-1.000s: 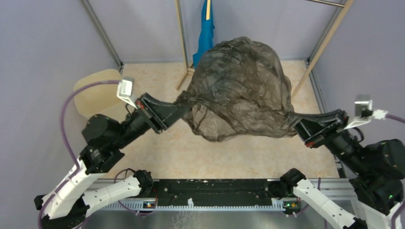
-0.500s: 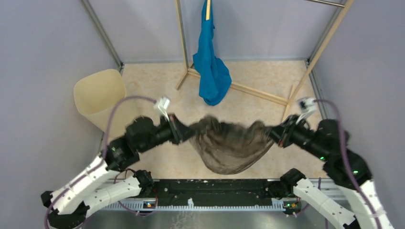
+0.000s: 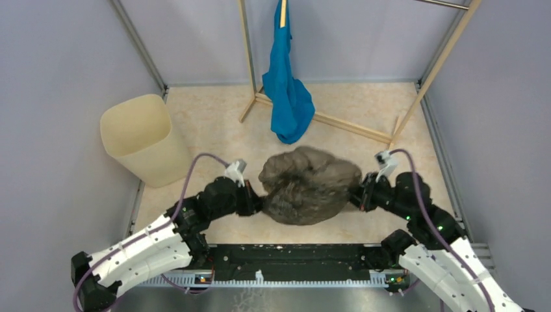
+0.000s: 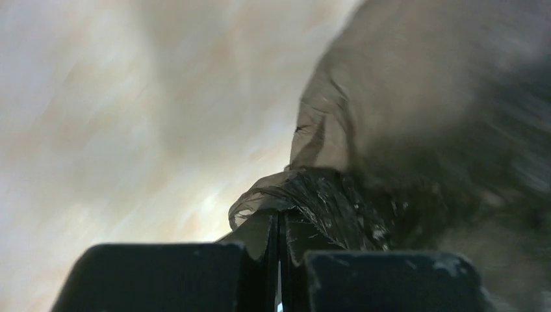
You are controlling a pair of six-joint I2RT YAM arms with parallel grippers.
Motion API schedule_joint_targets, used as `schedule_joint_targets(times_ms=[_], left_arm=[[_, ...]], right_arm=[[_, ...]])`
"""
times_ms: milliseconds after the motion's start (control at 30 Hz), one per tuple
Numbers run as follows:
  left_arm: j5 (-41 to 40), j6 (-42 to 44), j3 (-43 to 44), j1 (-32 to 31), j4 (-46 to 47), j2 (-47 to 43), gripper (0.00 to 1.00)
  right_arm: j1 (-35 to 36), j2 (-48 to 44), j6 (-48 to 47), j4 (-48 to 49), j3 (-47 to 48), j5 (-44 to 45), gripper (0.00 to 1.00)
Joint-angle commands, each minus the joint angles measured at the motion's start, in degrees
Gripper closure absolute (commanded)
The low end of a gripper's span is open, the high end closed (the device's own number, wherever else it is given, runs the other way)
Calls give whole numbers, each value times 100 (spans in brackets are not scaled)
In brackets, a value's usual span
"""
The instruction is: Put the trash bags into the trash bin
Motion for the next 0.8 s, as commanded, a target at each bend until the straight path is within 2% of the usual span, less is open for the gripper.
schedule_joint_targets(times_ms=[0, 67, 133, 200, 267, 333, 367, 433, 533, 633, 700, 767], left_arm=[[-146, -836, -783, 3, -689, -1242, 100], [-234, -725, -528, 4, -564, -1586, 100], [-262, -306, 137, 4, -192, -1489, 100], [-197, 221, 1230, -2, -108, -933, 100], [-88, 599, 2436, -5, -482, -210, 100], [-73, 852, 3288, -5, -878, 367, 100], [-76, 915, 3390, -5, -929, 542, 100], [-301, 793, 3000, -5, -1024, 638, 100], [-641, 306, 1570, -5, -1004, 411, 100], [-662, -474, 383, 0, -1298, -171, 100], [-716, -843, 57, 0, -1544, -778, 100], [-1023, -838, 127, 4, -1606, -1373, 100]], right_arm=[[30, -1028, 1071, 47, -1005, -832, 100], [30, -973, 766, -104, -490, -366, 100], [33, -354, 204, -368, 436, -68, 100], [28, 379, -317, -664, 1504, 75, 100], [32, 847, -576, -740, 2315, 172, 100], [25, 933, -603, -528, 2531, 305, 100], [33, 906, -568, -425, 2430, 388, 100], [30, 814, -488, -350, 1948, 504, 100], [32, 585, -126, -390, 671, 411, 100], [33, -41, 589, -82, -805, -531, 100], [34, -517, 882, -62, -1056, -664, 100], [29, -720, 762, -330, -729, -151, 100]])
